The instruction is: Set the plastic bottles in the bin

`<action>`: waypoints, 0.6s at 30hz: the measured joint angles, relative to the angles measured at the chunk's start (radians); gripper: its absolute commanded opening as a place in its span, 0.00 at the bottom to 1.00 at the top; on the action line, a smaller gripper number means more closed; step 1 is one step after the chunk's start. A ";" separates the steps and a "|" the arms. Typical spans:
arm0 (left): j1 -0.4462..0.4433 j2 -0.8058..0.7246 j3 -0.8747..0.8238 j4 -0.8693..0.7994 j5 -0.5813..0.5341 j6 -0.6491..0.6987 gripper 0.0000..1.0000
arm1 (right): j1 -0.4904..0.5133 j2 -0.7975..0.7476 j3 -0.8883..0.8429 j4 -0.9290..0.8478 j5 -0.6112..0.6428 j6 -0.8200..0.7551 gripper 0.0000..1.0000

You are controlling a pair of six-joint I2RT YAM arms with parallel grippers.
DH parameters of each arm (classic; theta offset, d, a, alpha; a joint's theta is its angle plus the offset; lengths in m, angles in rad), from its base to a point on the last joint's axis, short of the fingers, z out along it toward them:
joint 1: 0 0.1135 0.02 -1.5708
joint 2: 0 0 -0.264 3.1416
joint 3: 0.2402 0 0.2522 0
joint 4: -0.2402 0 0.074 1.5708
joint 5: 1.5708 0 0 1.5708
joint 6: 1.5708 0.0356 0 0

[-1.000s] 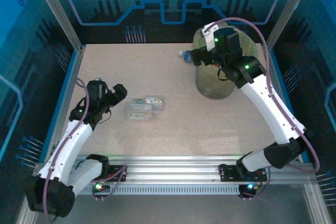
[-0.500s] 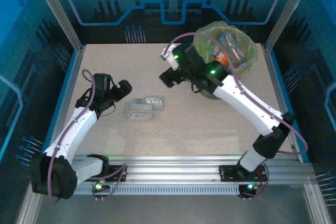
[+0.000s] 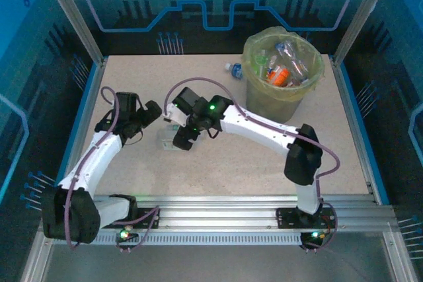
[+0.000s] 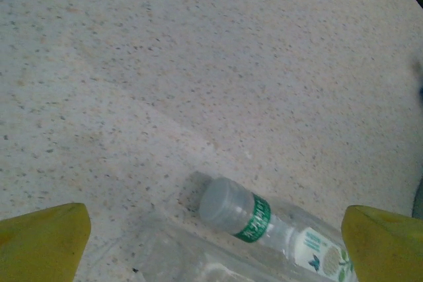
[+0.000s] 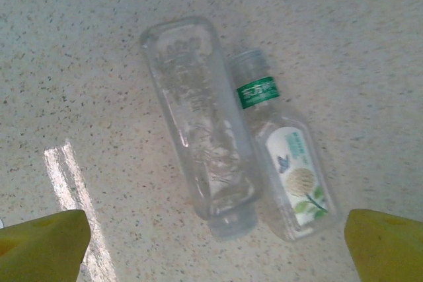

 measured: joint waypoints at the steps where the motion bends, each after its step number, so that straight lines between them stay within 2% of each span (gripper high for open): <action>1: 0.013 0.006 0.000 0.000 0.000 0.000 0.99 | 0.000 0.021 0.008 0.000 -0.010 -0.003 1.00; 12: 0.109 0.063 0.000 0.029 0.035 0.004 0.99 | 0.002 0.230 0.201 -0.024 -0.024 -0.039 1.00; 18: 0.123 0.068 0.000 0.045 0.058 0.004 0.99 | 0.002 0.354 0.326 -0.052 -0.012 -0.052 1.00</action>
